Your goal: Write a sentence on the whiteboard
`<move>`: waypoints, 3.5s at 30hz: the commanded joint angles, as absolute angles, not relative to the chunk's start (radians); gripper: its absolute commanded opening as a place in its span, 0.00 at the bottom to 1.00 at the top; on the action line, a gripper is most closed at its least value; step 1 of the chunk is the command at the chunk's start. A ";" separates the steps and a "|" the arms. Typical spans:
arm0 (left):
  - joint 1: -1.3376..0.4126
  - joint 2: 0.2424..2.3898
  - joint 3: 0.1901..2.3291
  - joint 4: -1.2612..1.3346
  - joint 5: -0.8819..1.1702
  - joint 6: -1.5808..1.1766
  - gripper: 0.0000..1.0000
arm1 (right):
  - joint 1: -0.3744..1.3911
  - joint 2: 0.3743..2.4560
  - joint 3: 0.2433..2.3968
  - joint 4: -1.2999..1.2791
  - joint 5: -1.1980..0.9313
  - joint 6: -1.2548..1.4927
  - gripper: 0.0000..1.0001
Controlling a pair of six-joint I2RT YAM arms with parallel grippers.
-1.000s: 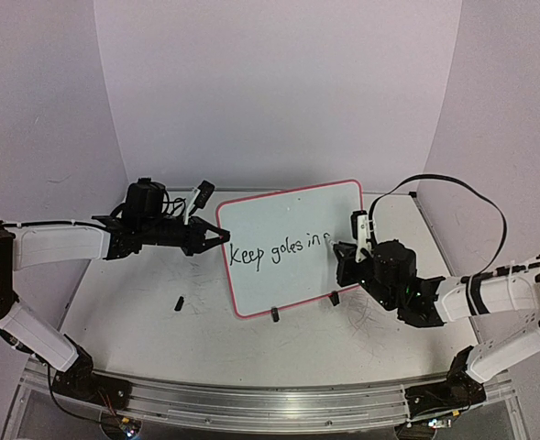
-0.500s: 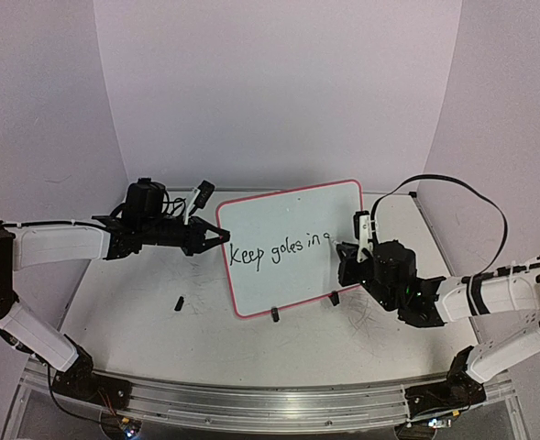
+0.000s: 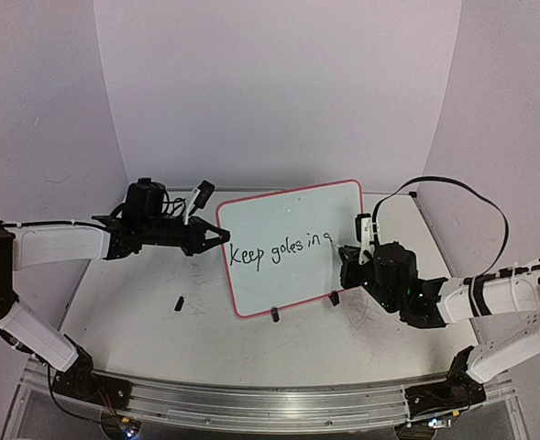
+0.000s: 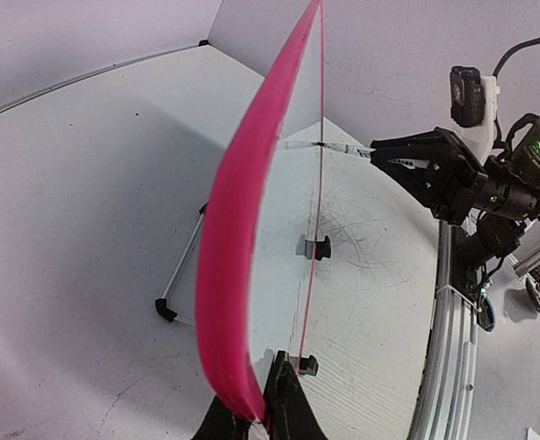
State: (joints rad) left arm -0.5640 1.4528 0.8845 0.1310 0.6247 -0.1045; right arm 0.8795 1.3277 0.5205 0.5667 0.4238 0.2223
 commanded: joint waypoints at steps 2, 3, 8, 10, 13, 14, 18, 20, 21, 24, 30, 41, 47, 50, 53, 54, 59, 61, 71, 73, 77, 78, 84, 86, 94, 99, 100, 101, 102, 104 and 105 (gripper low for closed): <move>-0.548 1.436 0.909 0.124 0.471 -0.006 0.00 | 0.881 1.329 0.521 0.572 0.400 0.228 0.00; -0.548 1.435 0.909 0.124 0.471 -0.006 0.00 | 0.883 1.331 0.524 0.575 0.397 0.227 0.00; -0.548 1.433 0.905 0.123 0.469 -0.006 0.00 | 0.886 1.339 0.529 0.581 0.389 0.227 0.00; -0.548 1.434 0.905 0.124 0.471 -0.006 0.00 | 0.887 1.342 0.532 0.585 0.386 0.226 0.00; -0.548 1.434 0.907 0.124 0.471 -0.006 0.00 | 0.886 1.352 0.540 0.593 0.385 0.223 0.00; -0.548 1.434 0.906 0.124 0.471 -0.006 0.00 | 0.886 1.355 0.543 0.597 0.385 0.222 0.00; -0.548 1.432 0.904 0.124 0.471 -0.006 0.00 | 0.886 1.372 0.559 0.607 0.393 0.215 0.00; -0.548 1.433 0.904 0.124 0.470 -0.006 0.00 | 0.885 1.374 0.563 0.611 0.396 0.213 0.00; -0.548 1.433 0.904 0.124 0.471 -0.006 0.00 | 0.886 1.374 0.564 0.612 0.393 0.212 0.00; -0.548 1.435 0.904 0.124 0.472 -0.006 0.00 | 0.886 1.374 0.568 0.612 0.384 0.209 0.00; -0.548 1.434 0.904 0.124 0.471 -0.006 0.00 | 0.886 1.377 0.567 0.618 0.367 0.205 0.00; -0.548 1.434 0.905 0.123 0.470 -0.008 0.00 | 0.886 1.381 0.573 0.628 0.377 0.201 0.00; -0.548 1.435 0.902 0.123 0.449 -0.010 0.00 | 0.887 1.231 0.529 0.592 0.352 0.214 0.00; -0.548 1.427 0.895 0.119 0.436 -0.012 0.00 | 0.886 1.043 0.432 0.591 0.313 0.206 0.00; -0.548 1.433 0.894 0.120 0.434 -0.009 0.00 | 0.843 1.027 0.396 0.591 0.343 0.188 0.00; -0.548 1.438 0.898 0.120 0.437 -0.009 0.00 | 0.824 1.053 0.409 0.587 0.337 0.183 0.00; -0.548 1.443 0.913 0.117 0.439 -0.007 0.00 | 0.815 1.121 0.478 0.602 0.304 0.125 0.00; -0.548 1.439 0.914 0.115 0.434 -0.005 0.00 | 0.815 1.131 0.486 0.619 0.294 0.095 0.00; -0.548 1.451 0.923 0.109 0.432 -0.002 0.00 | 0.815 1.186 0.494 0.617 0.220 0.100 0.00; -0.548 1.451 0.922 0.108 0.433 -0.002 0.00 | 0.815 1.193 0.500 0.608 0.211 0.100 0.00; -0.548 1.448 0.917 0.109 0.433 -0.002 0.00 | 0.815 1.210 0.506 0.600 0.208 0.106 0.00; -0.548 1.447 0.917 0.109 0.432 -0.002 0.00 | 0.815 1.212 0.508 0.600 0.207 0.107 0.00; -0.548 1.445 0.919 0.109 0.433 -0.002 0.00 | 0.815 1.212 0.511 0.600 0.206 0.110 0.00; -0.548 1.445 0.919 0.108 0.434 -0.002 0.00 | 0.815 1.210 0.509 0.599 0.207 0.114 0.00; -0.548 1.445 0.918 0.109 0.434 -0.002 0.00 | 0.815 1.217 0.509 0.597 0.224 0.121 0.00; -0.548 1.447 0.918 0.108 0.436 -0.005 0.00 | 0.815 1.226 0.515 0.596 0.216 0.120 0.00; -0.549 1.448 0.919 0.108 0.437 -0.006 0.00 | 0.814 1.228 0.517 0.597 0.214 0.119 0.00; -0.549 1.450 0.919 0.108 0.437 -0.008 0.00 | 0.815 1.229 0.519 0.597 0.213 0.119 0.00; -0.550 1.451 0.918 0.108 0.436 -0.010 0.00 | 0.815 1.229 0.520 0.597 0.210 0.117 0.00; -0.549 1.450 0.917 0.110 0.435 -0.012 0.00 | 0.815 1.230 0.521 0.597 0.207 0.116 0.00; -0.549 1.450 0.918 0.111 0.435 -0.012 0.00 | 0.815 1.230 0.520 0.596 0.206 0.116 0.00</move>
